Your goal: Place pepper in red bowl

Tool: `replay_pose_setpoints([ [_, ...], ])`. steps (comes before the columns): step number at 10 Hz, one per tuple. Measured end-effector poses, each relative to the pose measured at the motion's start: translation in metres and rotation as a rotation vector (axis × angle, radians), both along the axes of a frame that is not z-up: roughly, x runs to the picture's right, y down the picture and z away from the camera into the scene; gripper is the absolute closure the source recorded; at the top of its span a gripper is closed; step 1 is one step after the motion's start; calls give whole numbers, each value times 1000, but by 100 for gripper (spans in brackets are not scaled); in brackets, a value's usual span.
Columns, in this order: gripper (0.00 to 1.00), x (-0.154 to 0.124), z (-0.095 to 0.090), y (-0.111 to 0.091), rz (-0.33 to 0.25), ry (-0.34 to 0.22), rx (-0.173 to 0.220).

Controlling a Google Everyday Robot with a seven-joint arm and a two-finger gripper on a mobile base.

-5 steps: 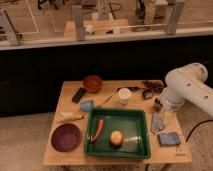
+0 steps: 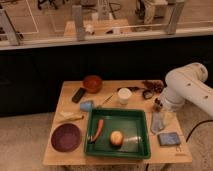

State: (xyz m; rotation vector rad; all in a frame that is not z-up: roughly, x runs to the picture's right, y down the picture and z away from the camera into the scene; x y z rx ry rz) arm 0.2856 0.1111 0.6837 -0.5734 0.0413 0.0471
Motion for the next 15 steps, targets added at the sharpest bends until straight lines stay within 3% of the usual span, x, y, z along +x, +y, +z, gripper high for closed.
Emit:
replay_pose_setpoints([
  [11, 20, -1, 0, -1, -3, -3, 3],
  [13, 20, -19, -2, -8, -79, -76, 32],
  [15, 20, -52, -4, -18, -189, -214, 83],
])
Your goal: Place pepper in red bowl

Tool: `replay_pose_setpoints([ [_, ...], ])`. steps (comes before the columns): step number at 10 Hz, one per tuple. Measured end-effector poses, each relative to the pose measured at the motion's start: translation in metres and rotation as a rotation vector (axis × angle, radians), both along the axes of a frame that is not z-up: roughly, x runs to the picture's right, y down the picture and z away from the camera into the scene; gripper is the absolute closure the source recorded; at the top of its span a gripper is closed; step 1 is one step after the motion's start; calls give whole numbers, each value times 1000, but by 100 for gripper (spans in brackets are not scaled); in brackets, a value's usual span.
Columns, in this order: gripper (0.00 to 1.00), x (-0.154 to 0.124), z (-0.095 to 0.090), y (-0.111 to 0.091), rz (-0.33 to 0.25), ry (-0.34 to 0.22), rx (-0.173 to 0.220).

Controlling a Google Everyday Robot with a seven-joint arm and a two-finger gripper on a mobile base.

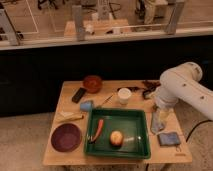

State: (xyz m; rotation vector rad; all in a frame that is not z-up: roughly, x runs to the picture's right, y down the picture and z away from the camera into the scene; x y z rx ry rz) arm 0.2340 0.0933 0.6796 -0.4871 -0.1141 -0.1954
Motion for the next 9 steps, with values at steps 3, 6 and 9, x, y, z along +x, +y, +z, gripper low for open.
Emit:
replay_pose_setpoints([
  [3, 20, -19, 0, -11, -96, -144, 90],
  [6, 20, -48, 7, -19, -102, -171, 150],
  [9, 20, -48, 7, -19, -103, -170, 149],
])
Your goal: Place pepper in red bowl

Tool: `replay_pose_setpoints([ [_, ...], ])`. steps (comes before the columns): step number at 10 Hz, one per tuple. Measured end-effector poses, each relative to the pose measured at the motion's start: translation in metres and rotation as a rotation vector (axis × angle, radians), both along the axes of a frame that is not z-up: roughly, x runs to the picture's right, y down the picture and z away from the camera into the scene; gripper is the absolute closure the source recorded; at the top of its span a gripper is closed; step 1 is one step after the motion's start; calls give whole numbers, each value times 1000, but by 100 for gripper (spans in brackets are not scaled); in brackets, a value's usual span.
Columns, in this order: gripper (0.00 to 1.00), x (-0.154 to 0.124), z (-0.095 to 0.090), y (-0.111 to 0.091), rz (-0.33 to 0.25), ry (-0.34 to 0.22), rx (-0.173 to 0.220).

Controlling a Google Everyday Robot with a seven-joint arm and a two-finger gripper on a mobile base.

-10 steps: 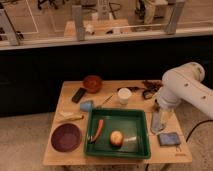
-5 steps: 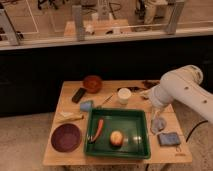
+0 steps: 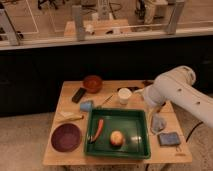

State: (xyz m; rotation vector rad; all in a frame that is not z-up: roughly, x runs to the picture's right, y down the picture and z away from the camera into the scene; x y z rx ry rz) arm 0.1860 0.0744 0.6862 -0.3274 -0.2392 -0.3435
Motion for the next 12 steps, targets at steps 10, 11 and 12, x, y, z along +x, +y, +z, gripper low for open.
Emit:
replay_pose_setpoints([
  [10, 20, -122, -1, 63, -601, -596, 8],
  [11, 20, -133, 4, 72, -624, -599, 1],
  [12, 20, -143, 14, 81, -644, -593, -8],
])
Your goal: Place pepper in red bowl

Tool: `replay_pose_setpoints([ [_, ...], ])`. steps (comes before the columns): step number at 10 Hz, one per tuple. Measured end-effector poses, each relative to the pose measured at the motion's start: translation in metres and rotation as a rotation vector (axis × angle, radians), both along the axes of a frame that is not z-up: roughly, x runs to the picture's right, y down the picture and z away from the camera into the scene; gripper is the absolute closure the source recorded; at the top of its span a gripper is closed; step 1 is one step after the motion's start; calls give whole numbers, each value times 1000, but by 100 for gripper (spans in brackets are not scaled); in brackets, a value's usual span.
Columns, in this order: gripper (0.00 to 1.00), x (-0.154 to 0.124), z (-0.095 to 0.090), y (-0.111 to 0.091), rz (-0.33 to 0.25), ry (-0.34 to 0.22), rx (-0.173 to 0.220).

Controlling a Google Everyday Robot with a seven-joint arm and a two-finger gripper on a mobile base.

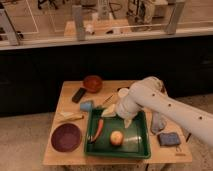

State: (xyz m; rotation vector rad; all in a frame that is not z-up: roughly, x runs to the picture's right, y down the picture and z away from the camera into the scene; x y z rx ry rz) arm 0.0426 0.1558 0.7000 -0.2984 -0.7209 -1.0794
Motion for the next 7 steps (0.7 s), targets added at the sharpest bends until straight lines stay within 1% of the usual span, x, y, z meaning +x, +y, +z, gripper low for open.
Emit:
replay_pose_setpoints([
  [1, 20, -4, 6, 5, -11, 8, 0],
  [4, 20, -2, 7, 6, -10, 12, 0],
  [5, 20, -3, 6, 6, -32, 16, 7],
  [7, 20, -18, 8, 6, -113, 21, 32],
])
